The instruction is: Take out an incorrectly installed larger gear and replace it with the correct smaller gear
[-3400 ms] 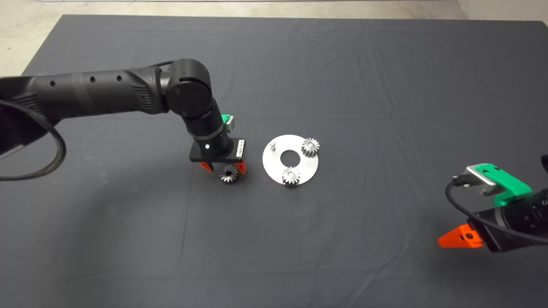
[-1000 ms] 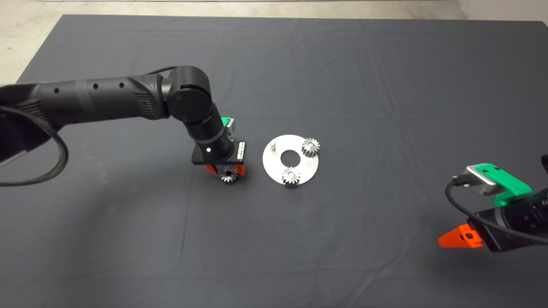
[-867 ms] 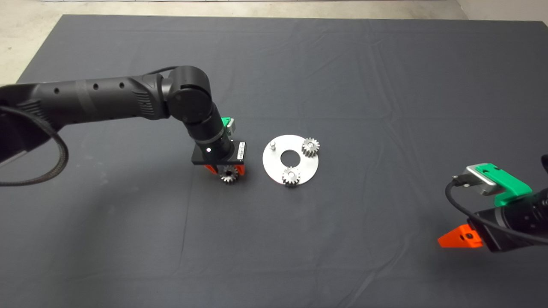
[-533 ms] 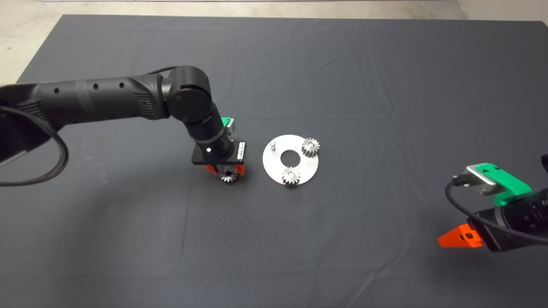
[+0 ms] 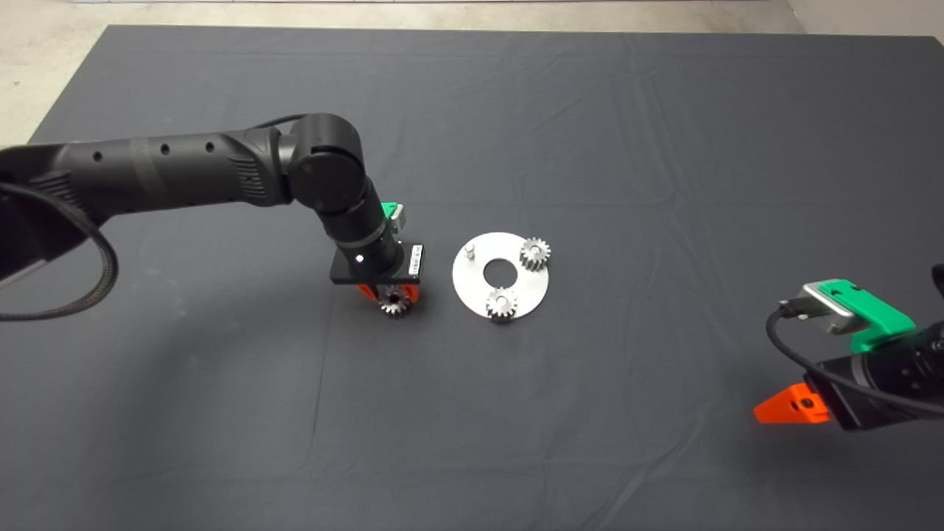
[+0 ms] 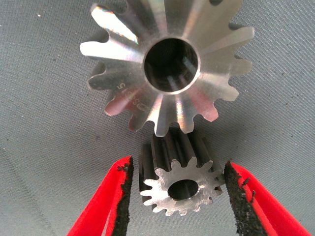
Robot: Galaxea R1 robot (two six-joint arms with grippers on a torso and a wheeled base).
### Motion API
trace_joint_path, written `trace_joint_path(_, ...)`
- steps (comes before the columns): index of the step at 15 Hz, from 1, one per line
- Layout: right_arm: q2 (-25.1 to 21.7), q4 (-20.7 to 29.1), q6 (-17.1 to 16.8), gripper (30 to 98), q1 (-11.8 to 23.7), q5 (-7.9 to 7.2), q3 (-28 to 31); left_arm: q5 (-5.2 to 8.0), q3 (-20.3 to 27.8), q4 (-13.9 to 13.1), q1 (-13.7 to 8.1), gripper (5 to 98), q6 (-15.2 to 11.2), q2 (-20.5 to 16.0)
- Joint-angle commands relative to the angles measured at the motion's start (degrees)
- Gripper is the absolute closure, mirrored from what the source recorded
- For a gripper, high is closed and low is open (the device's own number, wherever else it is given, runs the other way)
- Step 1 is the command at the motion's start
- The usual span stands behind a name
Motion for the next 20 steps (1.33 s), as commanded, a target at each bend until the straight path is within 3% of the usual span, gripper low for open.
trace_joint_path(1,-0.18,1.56,-0.07,30.7,1.1,0.19,0.03,0.25,-0.09,0.35,-0.88,58.2,0.25,-0.02)
trace_joint_path(4,-0.27,1.56,-0.03,30.7,1.1,0.14,0.03,0.34,-0.09,0.35,-0.88,62.8,0.25,0.07)
trace_joint_path(20,-0.18,1.56,-0.08,30.7,1.1,0.19,-0.06,0.43,-0.79,0.35,-0.96,67.0,0.78,0.59)
